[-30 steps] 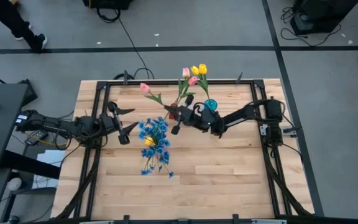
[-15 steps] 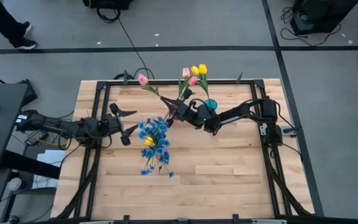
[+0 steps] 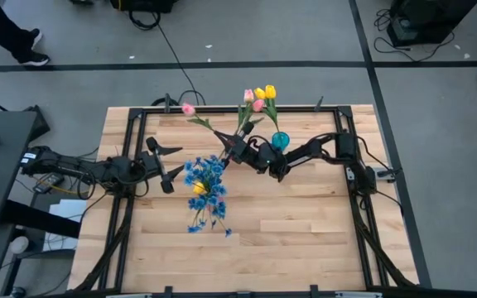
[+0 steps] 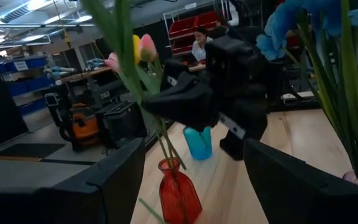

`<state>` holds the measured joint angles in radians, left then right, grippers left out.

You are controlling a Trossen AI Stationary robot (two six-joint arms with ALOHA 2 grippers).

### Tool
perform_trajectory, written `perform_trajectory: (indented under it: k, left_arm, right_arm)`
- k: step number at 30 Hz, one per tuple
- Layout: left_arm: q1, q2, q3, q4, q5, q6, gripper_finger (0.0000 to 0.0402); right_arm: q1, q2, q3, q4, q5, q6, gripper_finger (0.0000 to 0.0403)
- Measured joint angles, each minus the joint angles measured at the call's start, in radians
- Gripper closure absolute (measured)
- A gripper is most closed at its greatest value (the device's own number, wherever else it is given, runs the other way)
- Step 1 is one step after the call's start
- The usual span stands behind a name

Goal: Sort flowers into vase by color
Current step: Put the pink flower into the red vase

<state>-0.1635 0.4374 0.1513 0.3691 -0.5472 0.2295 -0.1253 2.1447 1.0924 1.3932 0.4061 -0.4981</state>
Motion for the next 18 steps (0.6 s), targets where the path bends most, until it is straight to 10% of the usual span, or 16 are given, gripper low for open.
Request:
perform_trajectory:
  k: [18]
  left_arm:
    - [0.0,0.0,-0.006,0.009,0.001,0.001,0.0122]
  right_arm:
    - [0.003,-0.005,0.006,0.055,-0.11,-0.083,0.0389]
